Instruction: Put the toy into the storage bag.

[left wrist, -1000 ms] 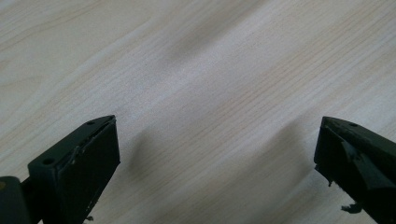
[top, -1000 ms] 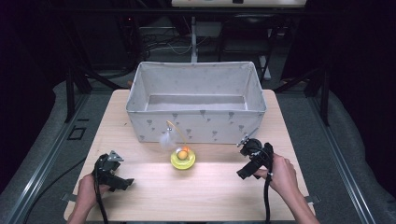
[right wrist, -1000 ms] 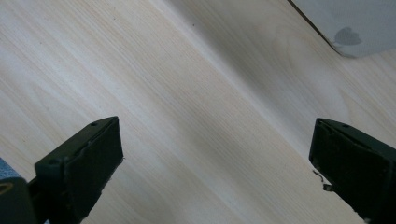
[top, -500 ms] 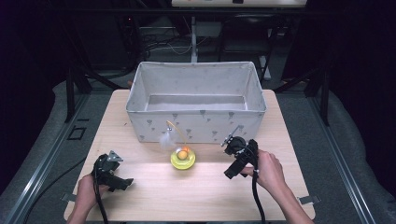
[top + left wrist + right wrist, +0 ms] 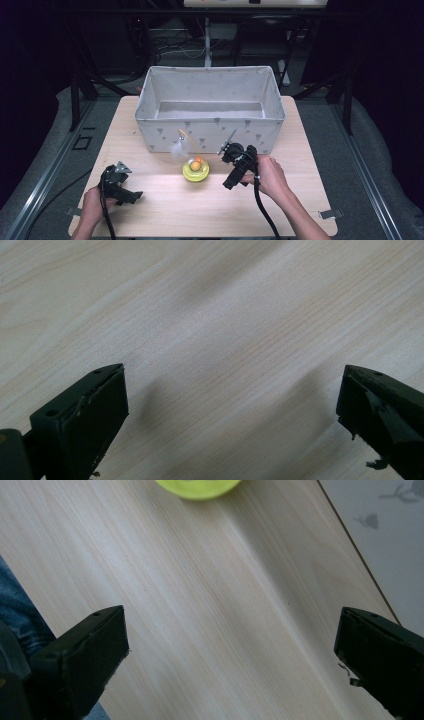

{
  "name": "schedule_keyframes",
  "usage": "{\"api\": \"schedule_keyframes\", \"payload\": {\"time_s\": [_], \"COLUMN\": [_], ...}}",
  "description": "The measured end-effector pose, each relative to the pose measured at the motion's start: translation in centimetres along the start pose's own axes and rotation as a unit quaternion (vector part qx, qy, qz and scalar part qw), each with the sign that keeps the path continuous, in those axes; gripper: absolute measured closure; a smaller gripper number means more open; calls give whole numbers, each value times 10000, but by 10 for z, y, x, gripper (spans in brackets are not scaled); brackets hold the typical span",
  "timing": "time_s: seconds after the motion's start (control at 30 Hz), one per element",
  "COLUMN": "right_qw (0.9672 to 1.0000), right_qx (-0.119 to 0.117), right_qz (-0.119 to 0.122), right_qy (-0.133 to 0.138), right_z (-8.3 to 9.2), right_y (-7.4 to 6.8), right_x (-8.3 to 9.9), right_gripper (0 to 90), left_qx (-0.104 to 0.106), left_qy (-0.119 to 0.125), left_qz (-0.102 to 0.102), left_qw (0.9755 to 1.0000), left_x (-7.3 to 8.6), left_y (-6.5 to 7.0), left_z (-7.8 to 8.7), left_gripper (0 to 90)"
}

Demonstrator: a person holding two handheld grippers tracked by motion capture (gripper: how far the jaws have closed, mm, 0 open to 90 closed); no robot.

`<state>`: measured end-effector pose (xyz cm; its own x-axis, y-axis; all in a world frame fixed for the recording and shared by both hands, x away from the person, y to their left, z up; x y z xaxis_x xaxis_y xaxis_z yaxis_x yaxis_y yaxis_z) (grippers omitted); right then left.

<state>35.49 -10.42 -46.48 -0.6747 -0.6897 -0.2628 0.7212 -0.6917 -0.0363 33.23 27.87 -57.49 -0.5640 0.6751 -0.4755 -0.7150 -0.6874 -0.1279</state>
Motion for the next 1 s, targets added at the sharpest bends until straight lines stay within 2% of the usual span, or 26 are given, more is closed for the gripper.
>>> {"api": "schedule_keyframes", "payload": {"time_s": [0.23,0.7,0.87,1.0], "right_qw": [9995,9980,9971,9969], "right_qx": [-169,-254,-219,-218], "right_qz": [242,558,713,735], "right_qy": [74,159,158,183], "right_z": [0,4,7,8], "right_y": [-8,-17,-23,-26], "right_x": [-22,-59,-79,-90], "right_gripper": [0,0,0,0], "left_qx": [3,-11,7,12], "left_qy": [-3,17,22,30], "left_qz": [-9,-31,-43,-41], "left_qw": [10000,10000,10000,10000], "left_x": [0,-1,-1,-1], "left_y": [0,1,0,1], "left_z": [0,0,0,0], "left_gripper": [3,3,3,3]}}
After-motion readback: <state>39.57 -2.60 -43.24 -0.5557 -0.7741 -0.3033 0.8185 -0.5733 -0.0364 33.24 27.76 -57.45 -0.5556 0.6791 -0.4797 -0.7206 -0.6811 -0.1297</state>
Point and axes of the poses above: each handheld gripper's, and its own axes: z roughly backward along the jaws, x roughly out of its underside, y roughly to its right, the point moved 1 cm from there along -z, roughly forward along the jaws, and after that the axes turned 10 degrees about -z, right-handed, at the moved point
